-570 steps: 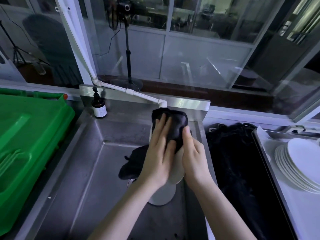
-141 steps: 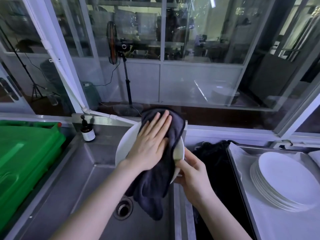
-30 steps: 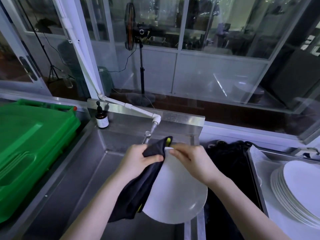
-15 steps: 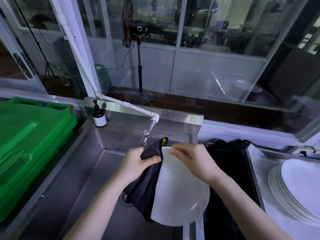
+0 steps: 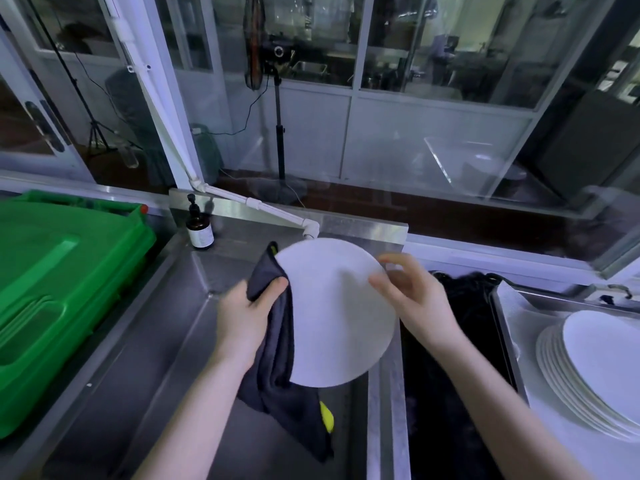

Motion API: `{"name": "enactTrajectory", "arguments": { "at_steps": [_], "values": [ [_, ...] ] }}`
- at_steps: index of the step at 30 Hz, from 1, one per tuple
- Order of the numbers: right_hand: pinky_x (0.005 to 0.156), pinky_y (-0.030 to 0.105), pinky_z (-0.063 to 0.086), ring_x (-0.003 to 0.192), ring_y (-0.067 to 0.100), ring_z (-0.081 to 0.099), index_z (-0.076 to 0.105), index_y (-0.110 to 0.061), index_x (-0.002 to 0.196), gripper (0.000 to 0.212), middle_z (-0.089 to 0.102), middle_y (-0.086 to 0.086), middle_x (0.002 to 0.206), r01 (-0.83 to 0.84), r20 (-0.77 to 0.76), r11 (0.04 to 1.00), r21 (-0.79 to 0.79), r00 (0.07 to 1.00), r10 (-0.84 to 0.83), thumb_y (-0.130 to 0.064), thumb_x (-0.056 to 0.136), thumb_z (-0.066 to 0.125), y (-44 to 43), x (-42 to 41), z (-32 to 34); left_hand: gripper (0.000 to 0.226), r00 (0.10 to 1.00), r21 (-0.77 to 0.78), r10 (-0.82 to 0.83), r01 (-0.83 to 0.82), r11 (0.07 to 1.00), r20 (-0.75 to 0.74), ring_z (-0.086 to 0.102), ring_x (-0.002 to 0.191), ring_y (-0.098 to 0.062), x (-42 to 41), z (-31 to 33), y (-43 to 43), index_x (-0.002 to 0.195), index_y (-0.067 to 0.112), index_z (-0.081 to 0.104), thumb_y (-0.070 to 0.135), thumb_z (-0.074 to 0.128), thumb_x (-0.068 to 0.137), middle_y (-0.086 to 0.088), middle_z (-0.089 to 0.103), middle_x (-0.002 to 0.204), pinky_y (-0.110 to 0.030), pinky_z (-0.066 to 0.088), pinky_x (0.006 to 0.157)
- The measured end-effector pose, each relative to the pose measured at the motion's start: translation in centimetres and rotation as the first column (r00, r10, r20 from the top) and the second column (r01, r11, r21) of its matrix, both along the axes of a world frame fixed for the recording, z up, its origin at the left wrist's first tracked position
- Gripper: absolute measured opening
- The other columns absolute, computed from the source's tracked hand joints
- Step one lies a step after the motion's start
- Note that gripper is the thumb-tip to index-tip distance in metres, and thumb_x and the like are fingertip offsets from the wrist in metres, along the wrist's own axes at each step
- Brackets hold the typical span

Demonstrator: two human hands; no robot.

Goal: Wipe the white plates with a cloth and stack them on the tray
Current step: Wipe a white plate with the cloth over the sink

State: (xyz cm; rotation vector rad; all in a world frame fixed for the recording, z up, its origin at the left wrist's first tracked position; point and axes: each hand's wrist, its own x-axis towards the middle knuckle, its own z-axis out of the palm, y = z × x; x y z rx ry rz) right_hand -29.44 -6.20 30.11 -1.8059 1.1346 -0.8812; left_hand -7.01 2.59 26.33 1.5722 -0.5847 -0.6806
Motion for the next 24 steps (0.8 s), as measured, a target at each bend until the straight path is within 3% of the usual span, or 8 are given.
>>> {"name": "enactTrajectory", "arguments": {
  "at_steps": [3,5,7,10,12,15,20,24],
  "values": [
    [0.076,0.013,0.042,0.087,-0.002,0.061,0.069,-0.019,0.113,0.035,0.071,-0.014,0.098,-0.290,-0.393,0.942,-0.169,0.896,0.205,-0.045,0.090,0.067,-1.0,1.1,2.0,0.028,0.916,0.055,-0.273,0.269,0.961,0.293,0.052,0.056,-0.007,0.0,1.3,-1.0,0.067,0.013,0.064,0.033,0.083,0.073,-0.002,0.065,0.061,-0.024,0.039,0.055],
    [0.065,0.024,0.036,0.069,0.007,0.050,0.065,-0.005,0.087,0.035,0.058,-0.006,0.073,-0.370,-0.414,0.899,-0.233,0.875,0.252,-0.039,0.096,0.062,-0.7,1.8,2.3,0.028,0.831,0.103,-0.382,0.373,0.922,0.405,0.046,0.049,0.001,-0.7,2.1,-1.5,0.062,0.019,0.063,0.036,0.084,0.069,0.006,0.059,0.055,-0.015,0.033,0.048],
    [0.057,0.027,0.026,0.058,0.010,0.032,0.049,-0.001,0.069,0.045,0.036,-0.002,0.059,-0.332,-0.339,0.899,-0.286,0.913,0.229,-0.034,0.097,0.062,-0.4,1.6,2.4,0.026,0.828,0.094,-0.384,0.380,0.920,0.409,0.048,0.050,0.002,-0.8,2.3,-1.6,0.064,0.019,0.064,0.038,0.082,0.070,0.011,0.061,0.057,-0.013,0.035,0.049],
    [0.051,0.021,0.023,0.054,0.006,0.028,0.042,-0.012,0.060,0.049,0.031,-0.008,0.056,-0.056,-0.063,0.972,-0.228,0.997,0.042,-0.037,0.097,0.063,-0.1,1.0,1.9,0.015,0.975,-0.044,-0.183,0.190,0.981,0.129,0.065,0.068,-0.005,-0.7,1.4,-1.1,0.075,0.020,0.070,0.031,0.078,0.080,0.006,0.074,0.074,-0.021,0.047,0.059],
    [0.053,0.027,0.024,0.056,0.010,0.031,0.043,-0.007,0.062,0.052,0.033,-0.006,0.058,0.140,0.159,0.987,-0.078,0.979,-0.126,-0.040,0.097,0.061,0.5,1.5,1.0,0.017,0.988,-0.065,-0.029,0.020,0.998,-0.154,0.071,0.075,-0.012,-1.3,0.5,-0.6,0.080,0.018,0.071,0.033,0.074,0.085,0.002,0.076,0.078,-0.024,0.053,0.060],
    [0.052,0.028,0.022,0.057,0.011,0.029,0.034,-0.004,0.065,0.054,0.031,-0.003,0.059,0.210,0.173,0.978,-0.019,0.964,-0.203,-0.038,0.098,0.060,1.0,2.2,-0.1,0.021,0.968,-0.016,0.040,-0.046,0.999,-0.247,0.073,0.077,-0.015,-1.5,-0.3,0.0,0.085,0.014,0.071,0.036,0.072,0.087,0.001,0.077,0.081,-0.027,0.057,0.063],
    [0.048,0.020,0.023,0.049,0.007,0.028,0.029,-0.017,0.060,0.052,0.029,-0.009,0.051,-0.079,-0.068,0.980,-0.180,0.995,0.068,-0.032,0.097,0.063,0.1,1.2,1.2,0.023,0.982,0.007,-0.158,0.158,0.987,0.107,0.069,0.074,-0.016,-0.1,1.0,0.1,0.078,0.012,0.066,0.032,0.079,0.081,-0.001,0.075,0.077,-0.033,0.051,0.067],
    [0.053,0.022,0.026,0.057,0.011,0.030,0.034,-0.029,0.059,0.047,0.028,-0.008,0.052,-0.370,-0.341,0.851,-0.372,0.907,0.246,-0.033,0.095,0.064,0.7,2.4,2.2,0.021,0.785,0.127,-0.470,0.461,0.878,0.404,0.054,0.056,0.006,-0.7,2.2,-0.7,0.067,0.028,0.066,0.026,0.085,0.073,0.014,0.068,0.062,-0.014,0.038,0.053]
  ]
}}
